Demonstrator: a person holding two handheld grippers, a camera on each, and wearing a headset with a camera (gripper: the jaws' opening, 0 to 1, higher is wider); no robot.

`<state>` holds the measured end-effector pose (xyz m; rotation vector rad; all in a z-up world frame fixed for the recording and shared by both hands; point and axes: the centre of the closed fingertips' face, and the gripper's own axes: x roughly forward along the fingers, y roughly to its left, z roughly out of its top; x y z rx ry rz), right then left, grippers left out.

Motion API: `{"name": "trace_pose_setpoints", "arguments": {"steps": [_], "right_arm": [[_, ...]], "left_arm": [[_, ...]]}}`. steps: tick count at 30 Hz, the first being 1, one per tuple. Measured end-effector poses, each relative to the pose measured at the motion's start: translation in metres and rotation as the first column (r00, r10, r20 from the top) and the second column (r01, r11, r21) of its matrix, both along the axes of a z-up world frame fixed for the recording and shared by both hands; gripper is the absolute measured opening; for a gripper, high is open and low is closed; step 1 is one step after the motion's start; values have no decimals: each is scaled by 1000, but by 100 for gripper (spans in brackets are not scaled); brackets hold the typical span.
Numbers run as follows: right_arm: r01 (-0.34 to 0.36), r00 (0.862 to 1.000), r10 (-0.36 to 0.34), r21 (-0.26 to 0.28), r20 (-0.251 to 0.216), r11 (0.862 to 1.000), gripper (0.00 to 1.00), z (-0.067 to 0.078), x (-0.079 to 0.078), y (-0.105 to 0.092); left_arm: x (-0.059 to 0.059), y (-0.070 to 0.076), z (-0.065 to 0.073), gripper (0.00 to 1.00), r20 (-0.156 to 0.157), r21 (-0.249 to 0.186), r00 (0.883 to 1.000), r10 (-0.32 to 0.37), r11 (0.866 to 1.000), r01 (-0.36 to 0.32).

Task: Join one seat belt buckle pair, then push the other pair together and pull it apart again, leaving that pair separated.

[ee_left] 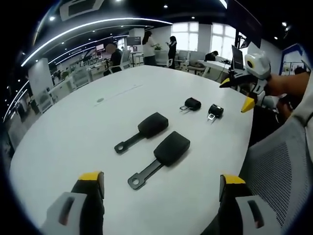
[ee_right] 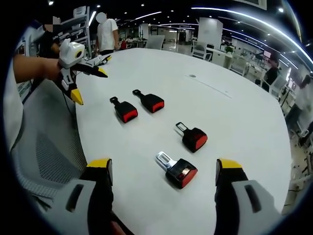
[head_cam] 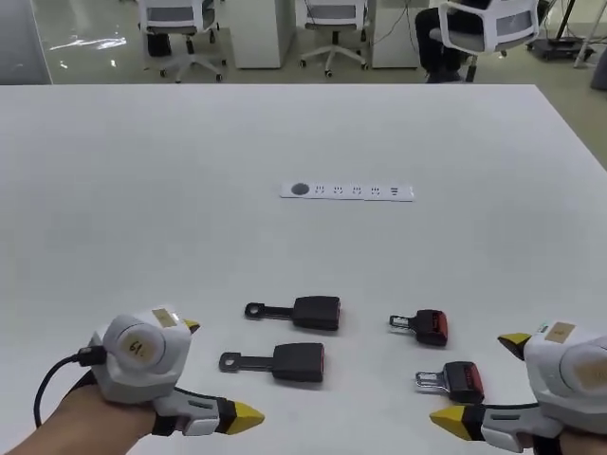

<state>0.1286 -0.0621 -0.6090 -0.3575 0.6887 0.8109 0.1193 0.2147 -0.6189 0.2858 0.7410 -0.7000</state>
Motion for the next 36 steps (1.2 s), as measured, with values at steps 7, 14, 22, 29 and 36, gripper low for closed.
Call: {"name": "trace_pose_setpoints", "arguments": {"steps": [7,14,22,29,36], "right_arm": [[-32,999,32,-22,3,999,86,-3,4,1],[-70,998,70,-43,-5,997,85,-8,8,4],[-135,991,134,-66,-14,989,82,-16,9,7],[-182,983,181,-104,-13,978,80,-18,13,4],[-228,974,224,-123,-45,966,76,-27,13,2]], "left_arm": [[2,0,-5,100,-14,30,999,-42,999,43],[5,-1,-9,100,-21,55,997,-80,995,81],[6,-3,-13,97,-31,97,989,-142,985,145],[12,-7,-22,93,-45,119,979,-201,972,205],[20,-13,-24,85,-58,119,968,-244,961,249]]}}
